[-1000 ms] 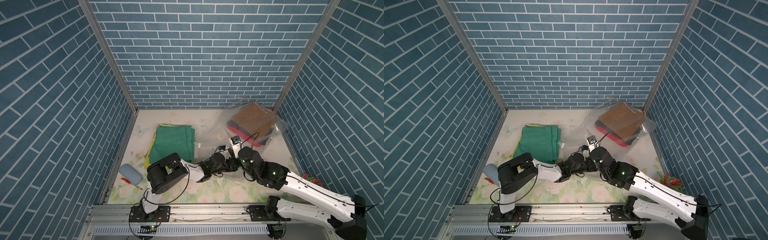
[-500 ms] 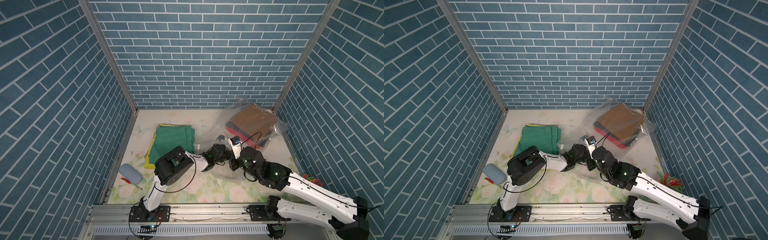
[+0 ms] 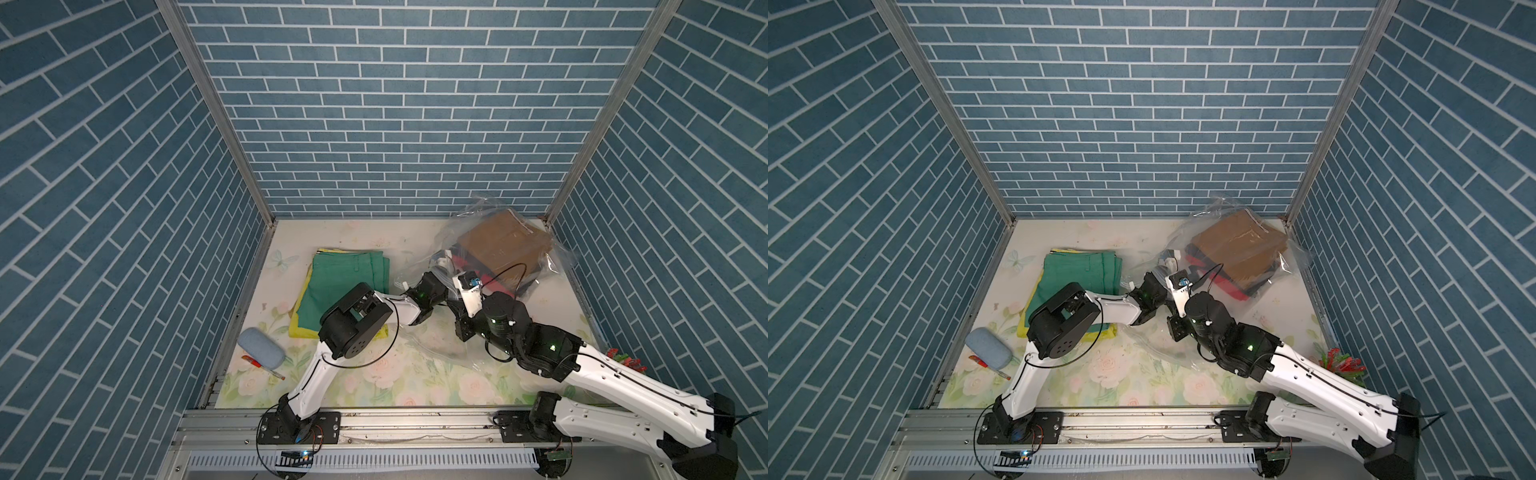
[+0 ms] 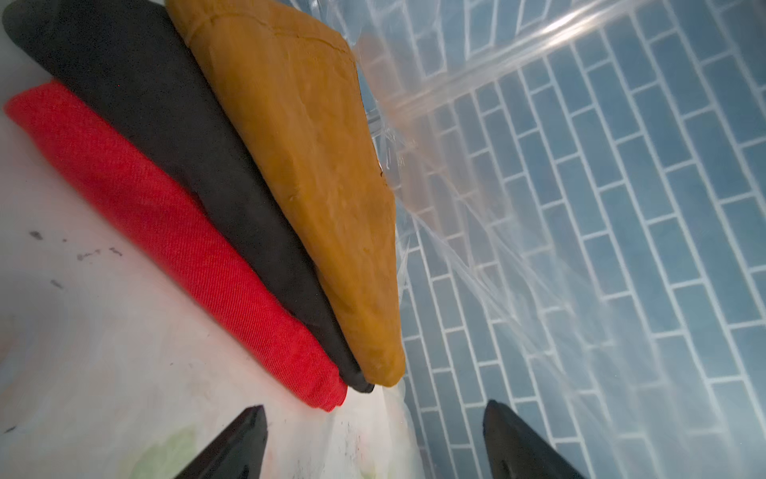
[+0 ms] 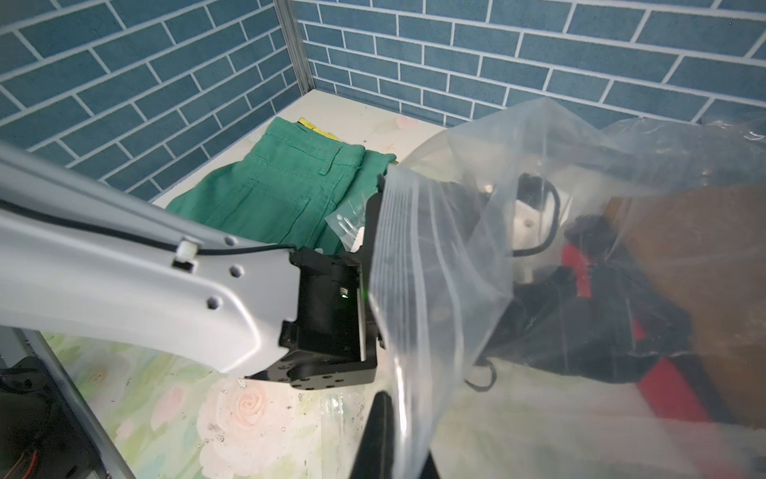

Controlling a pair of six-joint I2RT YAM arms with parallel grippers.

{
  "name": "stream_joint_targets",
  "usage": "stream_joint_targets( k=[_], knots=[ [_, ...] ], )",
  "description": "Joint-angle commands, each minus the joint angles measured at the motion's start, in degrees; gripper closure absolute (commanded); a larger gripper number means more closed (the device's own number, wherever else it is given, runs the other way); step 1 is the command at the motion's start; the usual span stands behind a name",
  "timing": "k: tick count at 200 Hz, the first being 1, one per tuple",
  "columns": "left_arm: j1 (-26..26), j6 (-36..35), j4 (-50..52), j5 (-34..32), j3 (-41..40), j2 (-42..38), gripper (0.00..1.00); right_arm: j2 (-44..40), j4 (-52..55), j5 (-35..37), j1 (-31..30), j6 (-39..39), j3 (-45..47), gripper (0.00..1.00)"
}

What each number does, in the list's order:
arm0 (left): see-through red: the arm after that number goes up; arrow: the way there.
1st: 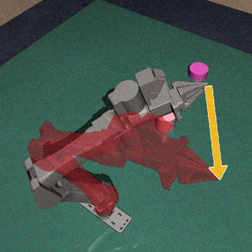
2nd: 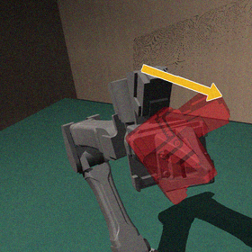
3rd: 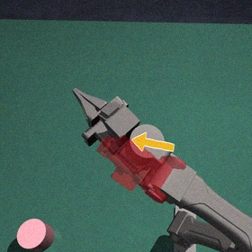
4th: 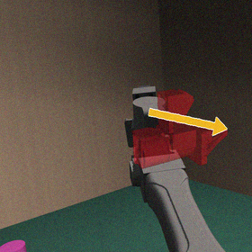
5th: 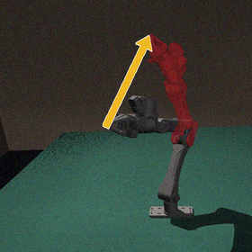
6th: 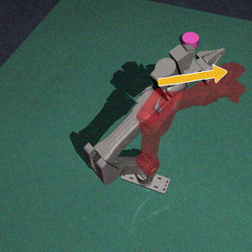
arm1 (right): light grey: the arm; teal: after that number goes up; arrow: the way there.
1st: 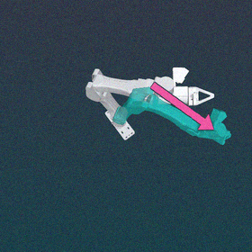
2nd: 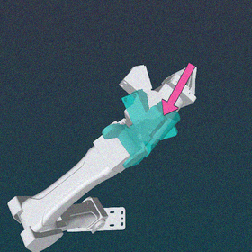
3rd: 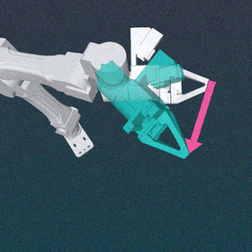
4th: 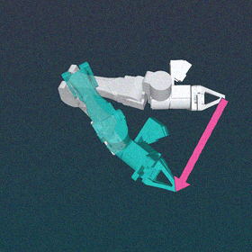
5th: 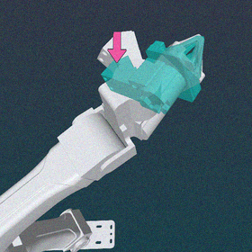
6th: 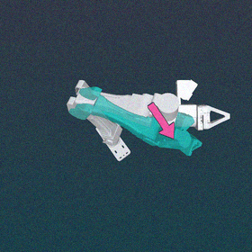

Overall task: Take the trousers out of the vacuum bag
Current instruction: Take out the trousers from the vacuum bag.

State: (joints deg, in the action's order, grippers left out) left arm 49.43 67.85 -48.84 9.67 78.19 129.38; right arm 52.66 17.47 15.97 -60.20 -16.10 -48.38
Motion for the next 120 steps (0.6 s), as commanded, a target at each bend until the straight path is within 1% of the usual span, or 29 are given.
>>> stream_joint_targets(
  k=[1, 78, 120],
  knots=[
    [-1.65, 3.27, -1.74, -2.78, 2.76, 2.16, 0.13, -0.41, -3.99, -5.55, -1.24, 1.94, -1.43, 1.00],
    [-2.61, 9.80, -0.55, -11.69, 10.76, 7.94, 0.22, -0.19, -5.74, -5.99, -1.86, 2.04, -0.31, 1.00],
    [-3.11, 11.75, -1.75, -13.99, 14.73, 11.29, 0.24, 0.24, -6.87, -6.34, -2.37, 2.46, 0.37, 1.00]
  ],
)
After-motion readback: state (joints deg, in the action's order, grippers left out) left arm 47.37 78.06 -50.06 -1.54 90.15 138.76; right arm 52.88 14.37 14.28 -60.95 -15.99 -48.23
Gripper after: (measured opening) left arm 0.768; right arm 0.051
